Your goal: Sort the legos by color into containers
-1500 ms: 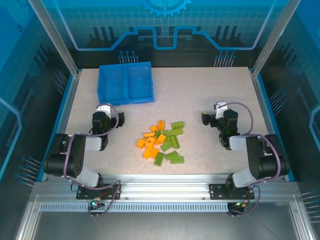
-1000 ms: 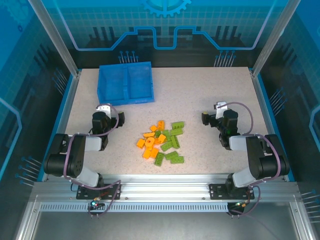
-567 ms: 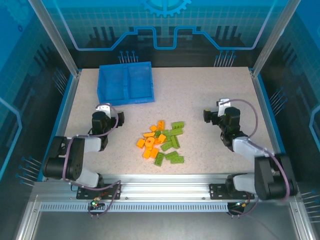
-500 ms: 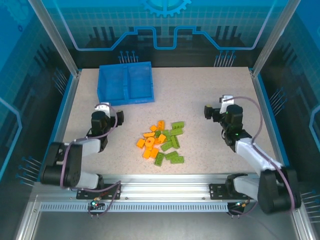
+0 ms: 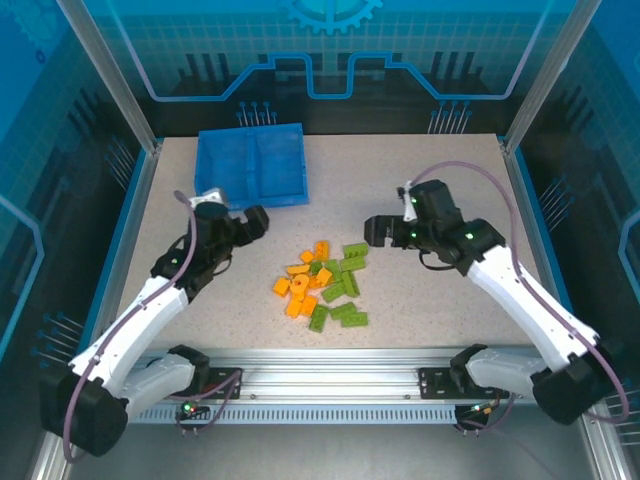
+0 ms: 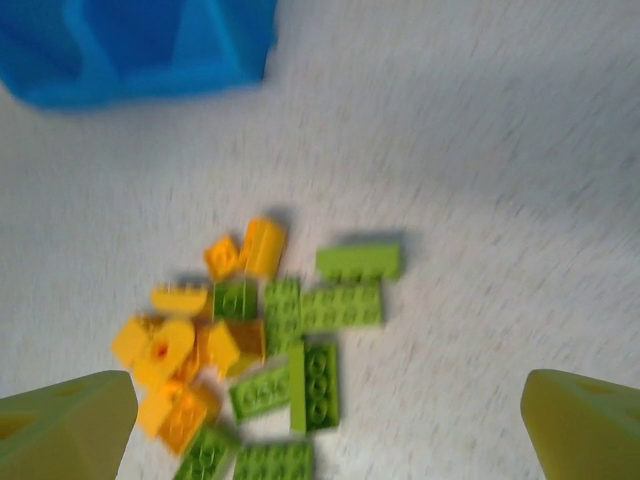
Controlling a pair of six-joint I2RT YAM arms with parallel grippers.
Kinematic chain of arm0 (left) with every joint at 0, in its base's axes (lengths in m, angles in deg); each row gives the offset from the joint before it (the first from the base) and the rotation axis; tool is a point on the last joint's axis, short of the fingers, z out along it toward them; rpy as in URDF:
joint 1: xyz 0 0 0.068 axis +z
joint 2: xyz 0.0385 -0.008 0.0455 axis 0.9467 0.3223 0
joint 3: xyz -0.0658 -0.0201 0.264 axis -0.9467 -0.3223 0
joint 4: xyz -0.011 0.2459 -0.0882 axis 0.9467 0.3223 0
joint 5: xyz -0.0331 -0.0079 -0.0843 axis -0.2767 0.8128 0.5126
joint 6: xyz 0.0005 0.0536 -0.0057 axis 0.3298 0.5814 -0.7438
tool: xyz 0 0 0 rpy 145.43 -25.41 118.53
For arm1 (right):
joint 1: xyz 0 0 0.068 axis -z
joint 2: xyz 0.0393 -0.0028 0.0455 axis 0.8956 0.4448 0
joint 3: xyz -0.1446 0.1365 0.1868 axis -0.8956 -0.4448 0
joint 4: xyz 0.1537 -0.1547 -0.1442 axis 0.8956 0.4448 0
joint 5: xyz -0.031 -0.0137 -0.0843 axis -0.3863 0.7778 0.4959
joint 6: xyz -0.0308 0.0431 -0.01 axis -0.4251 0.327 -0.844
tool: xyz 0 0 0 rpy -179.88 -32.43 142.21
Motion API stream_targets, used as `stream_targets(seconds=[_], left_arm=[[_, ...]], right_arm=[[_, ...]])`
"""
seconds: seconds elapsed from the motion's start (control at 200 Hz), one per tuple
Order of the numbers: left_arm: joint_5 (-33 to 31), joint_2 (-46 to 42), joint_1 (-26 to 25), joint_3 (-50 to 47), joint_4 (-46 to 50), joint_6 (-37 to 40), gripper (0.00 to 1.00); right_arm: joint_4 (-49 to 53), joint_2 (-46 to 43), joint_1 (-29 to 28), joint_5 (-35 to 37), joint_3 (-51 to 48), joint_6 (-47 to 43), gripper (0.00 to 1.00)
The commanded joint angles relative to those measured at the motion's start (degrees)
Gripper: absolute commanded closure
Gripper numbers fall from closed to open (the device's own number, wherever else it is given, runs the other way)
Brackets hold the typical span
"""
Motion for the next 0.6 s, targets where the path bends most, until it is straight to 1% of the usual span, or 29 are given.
stream_targets(seconds=[0.0, 0.095, 0.18, 0.26, 0.33, 0.41, 0.525, 0.595], left_arm=[[7.77, 4.29, -5.68, 2.47, 16.87, -10.63, 0.01], [8.17, 8.50, -10.51, 4.04, 20.17, -11.61, 0.01], [9.15, 11.96, -12.64, 4.38, 20.99, -11.92, 0.01], [10.54, 15.50, -12.87, 3.93, 20.97, -14.24, 0.02], [10.44, 17.88, -12.84, 3.46, 20.96, -16.37, 0.08], [8.33, 18.90, -12.90, 2.70, 20.43, -18.45, 0.15], [5.79, 19.41, -12.43, 2.37, 19.24, -19.68, 0.19], [5.91, 20.28, -11.58, 2.36, 18.32, -19.36, 0.23]], right_arm=[[11.12, 3.28, -3.19, -3.61, 3.52, 1.55, 0.00], [10.41, 4.43, -4.30, -3.07, 3.47, 2.61, 0.00], [9.52, 4.76, -4.42, -3.44, 3.04, 3.32, 0.00], [9.31, 4.91, -4.63, -3.47, 2.76, 3.92, 0.00], [9.40, 4.99, -4.72, -2.95, 2.59, 4.53, 0.00], [9.49, 4.67, -4.88, -2.40, 2.17, 5.26, 0.00], [9.64, 4.46, -5.17, -2.36, 1.70, 5.80, 0.00], [9.85, 4.43, -5.33, -2.21, 1.77, 5.97, 0.00]])
